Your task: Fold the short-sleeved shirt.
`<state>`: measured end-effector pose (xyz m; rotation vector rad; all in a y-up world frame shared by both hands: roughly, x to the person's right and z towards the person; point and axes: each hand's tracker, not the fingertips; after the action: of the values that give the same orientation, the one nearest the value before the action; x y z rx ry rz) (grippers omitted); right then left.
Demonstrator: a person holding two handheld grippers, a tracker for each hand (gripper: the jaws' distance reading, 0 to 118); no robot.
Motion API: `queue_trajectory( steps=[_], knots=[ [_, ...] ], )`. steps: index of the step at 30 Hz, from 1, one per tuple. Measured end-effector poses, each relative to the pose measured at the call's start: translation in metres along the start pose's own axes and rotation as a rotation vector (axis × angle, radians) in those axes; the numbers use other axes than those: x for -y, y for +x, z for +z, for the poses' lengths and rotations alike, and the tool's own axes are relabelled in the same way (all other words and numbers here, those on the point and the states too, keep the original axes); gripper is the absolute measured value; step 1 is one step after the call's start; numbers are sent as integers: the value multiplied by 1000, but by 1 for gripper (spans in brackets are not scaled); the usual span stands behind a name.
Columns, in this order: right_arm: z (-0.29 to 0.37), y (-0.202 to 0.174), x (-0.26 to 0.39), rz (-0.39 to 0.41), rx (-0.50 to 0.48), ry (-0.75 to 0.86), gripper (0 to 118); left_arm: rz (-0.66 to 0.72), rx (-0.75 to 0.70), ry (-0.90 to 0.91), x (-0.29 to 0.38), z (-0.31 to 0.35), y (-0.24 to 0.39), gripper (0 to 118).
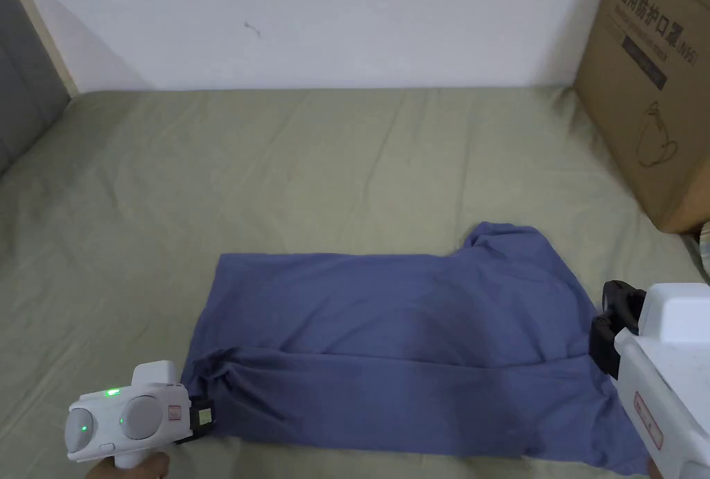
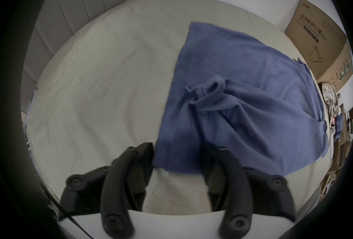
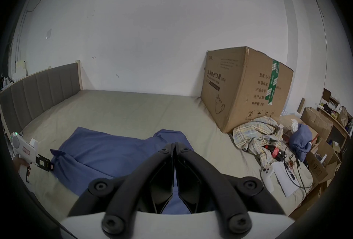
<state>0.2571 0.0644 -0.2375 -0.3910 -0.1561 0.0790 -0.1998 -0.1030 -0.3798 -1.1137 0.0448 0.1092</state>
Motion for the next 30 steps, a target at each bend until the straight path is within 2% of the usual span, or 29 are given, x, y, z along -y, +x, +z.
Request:
queue_trajectory(
  steps=[1,2,3,4,6,9,10,12,14,16,18,21,23,24,25,26,28,30],
  knots=[
    [-1,4,4,-9,7,-17,1,-2,-24,14,1,3,3,42],
    [-2,8,8,-23,13,-34,1,-13,-32,24,1,6,6,32],
    [-3,14,14,-47,18,-61,1,-26,-23,33,2,9,8,15],
    [-5,19,20,-68,21,-90,1,-32,-14,42,2,4,3,8],
    [-11,33,38,-113,13,-161,5,-36,-5,42,1,8,3,6],
    [-27,52,69,-157,16,-333,50,-32,22,90,0,19,-3,6],
    [-34,59,82,-176,11,-387,72,-32,29,102,-2,26,-4,6],
    [-44,66,105,-213,3,-438,88,-38,38,123,-3,49,1,5],
    [-60,71,127,-221,6,-507,88,-44,44,133,-6,58,2,5],
    [-77,73,144,-189,9,-580,88,-47,48,143,-8,60,3,5],
    [-89,71,157,-172,5,-626,82,-53,43,142,-9,61,5,5],
    [-99,69,170,-184,-19,-649,56,-49,41,136,-7,59,6,5],
    [-98,68,171,-216,-60,-647,52,-46,42,128,-6,58,7,5],
    [-94,67,167,-231,-78,-628,40,-48,41,124,-7,54,5,5],
    [-92,67,165,-240,-92,-619,16,-50,40,122,-6,54,5,5],
    [-94,70,168,-256,-106,-605,7,-51,39,120,-6,54,5,5],
    [-89,73,162,-240,-95,-603,7,-48,40,116,-6,56,3,5],
    [-81,82,161,-299,-107,-566,7,-33,48,118,-7,59,-1,5]
  ],
)
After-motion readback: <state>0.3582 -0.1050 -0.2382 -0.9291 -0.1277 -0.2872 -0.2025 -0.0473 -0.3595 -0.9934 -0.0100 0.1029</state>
